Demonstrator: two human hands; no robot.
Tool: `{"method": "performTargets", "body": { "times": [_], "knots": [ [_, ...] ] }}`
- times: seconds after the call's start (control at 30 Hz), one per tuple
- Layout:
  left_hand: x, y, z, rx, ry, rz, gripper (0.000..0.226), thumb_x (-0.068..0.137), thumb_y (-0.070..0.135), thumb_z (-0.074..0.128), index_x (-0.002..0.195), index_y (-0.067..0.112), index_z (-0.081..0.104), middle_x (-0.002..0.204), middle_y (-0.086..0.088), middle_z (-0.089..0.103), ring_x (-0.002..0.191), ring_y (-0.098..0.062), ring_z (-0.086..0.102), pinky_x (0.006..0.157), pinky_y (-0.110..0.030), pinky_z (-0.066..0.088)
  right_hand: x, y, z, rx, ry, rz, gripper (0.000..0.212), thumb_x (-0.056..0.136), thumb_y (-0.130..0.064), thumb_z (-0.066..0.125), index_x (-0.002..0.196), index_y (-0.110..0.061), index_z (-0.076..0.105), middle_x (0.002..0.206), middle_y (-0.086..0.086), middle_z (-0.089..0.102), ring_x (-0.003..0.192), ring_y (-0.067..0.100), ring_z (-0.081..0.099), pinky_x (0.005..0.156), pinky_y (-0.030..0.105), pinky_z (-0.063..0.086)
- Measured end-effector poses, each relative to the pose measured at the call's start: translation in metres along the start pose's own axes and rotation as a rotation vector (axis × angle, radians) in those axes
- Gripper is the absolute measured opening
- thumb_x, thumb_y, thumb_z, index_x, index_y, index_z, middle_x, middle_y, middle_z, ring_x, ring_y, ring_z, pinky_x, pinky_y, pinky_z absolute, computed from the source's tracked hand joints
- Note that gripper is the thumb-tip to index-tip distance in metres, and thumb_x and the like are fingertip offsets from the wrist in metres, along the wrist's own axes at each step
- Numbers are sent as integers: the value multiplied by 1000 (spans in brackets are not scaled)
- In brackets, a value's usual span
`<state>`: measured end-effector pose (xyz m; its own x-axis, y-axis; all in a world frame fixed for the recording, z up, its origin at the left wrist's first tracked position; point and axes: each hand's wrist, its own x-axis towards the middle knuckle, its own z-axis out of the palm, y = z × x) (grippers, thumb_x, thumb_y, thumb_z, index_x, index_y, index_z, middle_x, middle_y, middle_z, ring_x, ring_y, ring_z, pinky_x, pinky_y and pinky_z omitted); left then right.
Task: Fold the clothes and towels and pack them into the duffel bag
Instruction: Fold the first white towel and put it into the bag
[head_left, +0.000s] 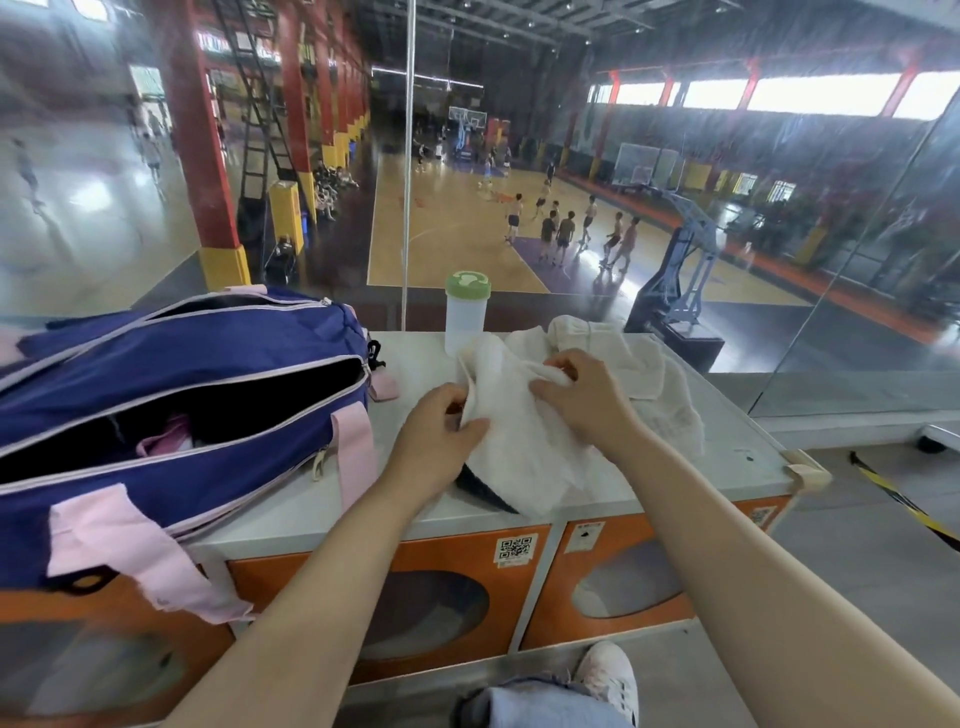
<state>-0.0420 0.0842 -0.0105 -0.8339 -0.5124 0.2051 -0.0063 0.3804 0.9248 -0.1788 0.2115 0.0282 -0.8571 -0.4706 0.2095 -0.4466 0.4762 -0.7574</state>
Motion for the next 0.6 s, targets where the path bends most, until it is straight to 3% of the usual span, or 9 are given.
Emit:
{"method": "performTargets", "body": {
  "times": [0.1,0.17,0.23,0.3,0.37,0.43,0.53,0.6],
  "knots": [
    [-6,16,-13,-199,-21,-76,23,89,13,64,109,21,57,104,8,64,95,-7,59,72,-21,45,-6,-19,-14,259,-19,-21,16,86,-18,69,102,-19,66,89,-1,60,76,10,56,68,21,47],
    [-7,24,-20,-309,-32,-113,22,86,13,65,106,19,59,101,1,66,94,-17,61,76,-29,48,-11,-29,-22,327,4,-57,15,86,-17,67,100,-22,70,97,6,63,83,14,58,72,24,49],
    [-11,37,-27,-389,-26,-110,12,82,28,64,89,20,61,85,2,62,82,-22,55,74,-36,42,-18,-44,-30,382,32,-85,15,86,-18,66,98,-25,72,97,1,66,85,13,59,74,25,50],
    [-16,50,-33,-389,14,-83,26,87,41,59,84,15,59,80,-2,55,77,-21,49,70,-38,39,-24,-57,-35,414,53,-115,13,86,-21,65,94,-28,73,93,-6,69,83,9,61,75,24,51],
    [-19,60,-39,-286,110,-54,28,94,38,55,99,10,58,93,-7,59,85,-21,55,70,-35,45,-28,-71,-39,430,79,-125,11,86,-23,65,92,-29,72,91,-6,68,82,8,60,74,23,51],
    [-15,66,-49,-189,201,-32,24,91,29,61,110,15,53,106,-1,60,97,-23,58,69,-32,46,-28,-82,-37,493,116,-81,9,84,-24,66,91,-30,68,92,-6,65,88,14,61,81,33,53],
    [-11,82,-64,6,192,139,68,82,9,68,139,24,34,129,14,41,120,-8,42,94,-22,35,-24,-101,-32,570,63,-4,17,82,-23,64,98,-27,67,99,-4,64,98,22,62,90,43,53],
    [-8,87,-70,170,78,334,80,82,8,69,148,29,28,140,19,35,125,9,31,98,-5,24,-19,-109,-22,646,-34,7,17,81,-18,64,96,-22,73,102,2,69,100,27,64,92,46,54]
  ]
}}
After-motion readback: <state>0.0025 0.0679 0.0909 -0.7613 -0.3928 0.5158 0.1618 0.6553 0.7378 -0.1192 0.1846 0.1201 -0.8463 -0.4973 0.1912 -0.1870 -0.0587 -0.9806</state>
